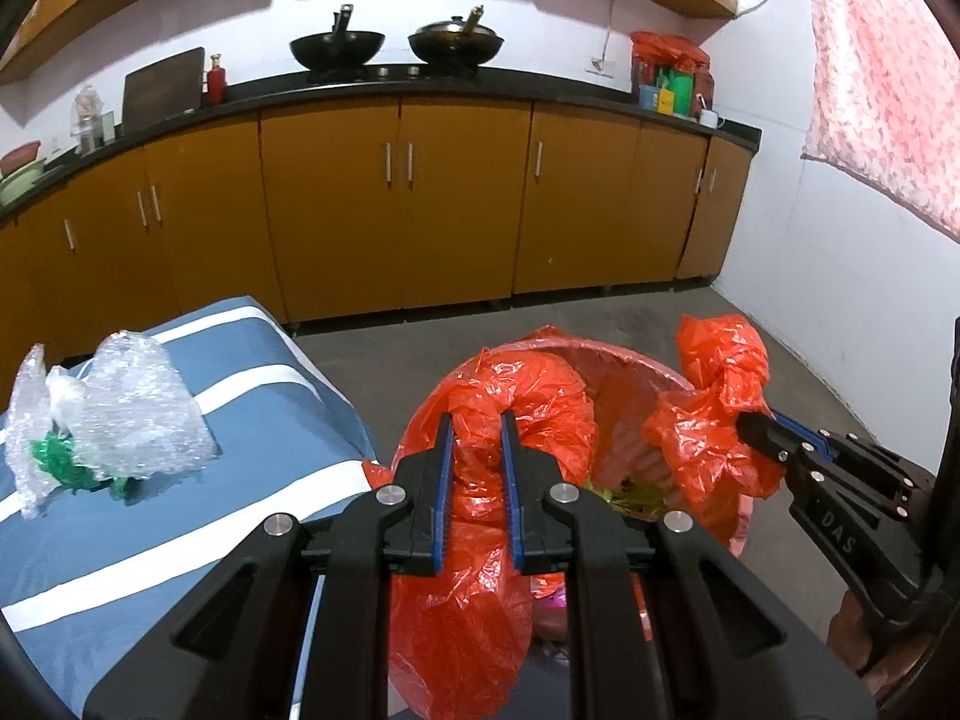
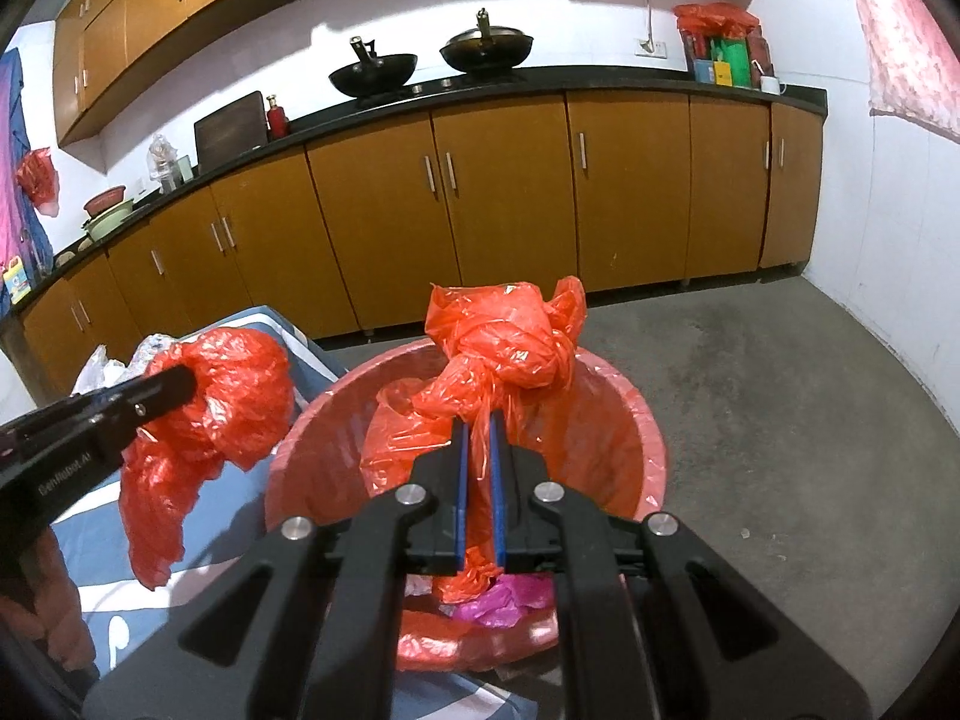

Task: Collect trash
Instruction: 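Lower both red bags into the wastebasket and open both tools, then move both open tools back over the table toward the bubble wrap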

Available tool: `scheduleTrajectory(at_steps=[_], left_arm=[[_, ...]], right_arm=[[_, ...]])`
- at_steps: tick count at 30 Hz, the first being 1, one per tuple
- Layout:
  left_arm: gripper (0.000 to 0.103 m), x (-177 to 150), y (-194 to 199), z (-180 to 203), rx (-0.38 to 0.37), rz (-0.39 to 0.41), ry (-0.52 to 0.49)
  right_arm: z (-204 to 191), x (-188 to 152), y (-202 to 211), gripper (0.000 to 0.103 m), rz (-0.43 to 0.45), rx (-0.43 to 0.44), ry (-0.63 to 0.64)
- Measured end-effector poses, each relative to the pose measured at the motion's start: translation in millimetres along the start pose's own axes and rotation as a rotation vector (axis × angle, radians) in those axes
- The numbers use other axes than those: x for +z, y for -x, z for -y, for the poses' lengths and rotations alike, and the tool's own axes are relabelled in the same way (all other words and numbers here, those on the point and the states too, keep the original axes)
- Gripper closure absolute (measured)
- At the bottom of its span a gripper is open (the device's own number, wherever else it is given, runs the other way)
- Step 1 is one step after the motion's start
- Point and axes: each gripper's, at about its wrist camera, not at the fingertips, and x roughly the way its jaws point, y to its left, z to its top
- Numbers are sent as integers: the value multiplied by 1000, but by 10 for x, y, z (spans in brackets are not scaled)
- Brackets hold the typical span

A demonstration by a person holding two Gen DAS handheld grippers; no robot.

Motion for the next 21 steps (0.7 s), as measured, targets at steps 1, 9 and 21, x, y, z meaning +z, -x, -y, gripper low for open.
scheduleTrajectory(at_steps=[1,9,21], left_arm=[[89,2,-24,-3,-2,-3,-1],[87,-18,-280,99,-25,-40,-7],[74,-61,-332,5,3,-59,26]], right_arm=[[16,-3,-19,95,-1,2,-2],[150,53,-176,93,0,23,-21],[182,-15,-137,79,5,23,-21]])
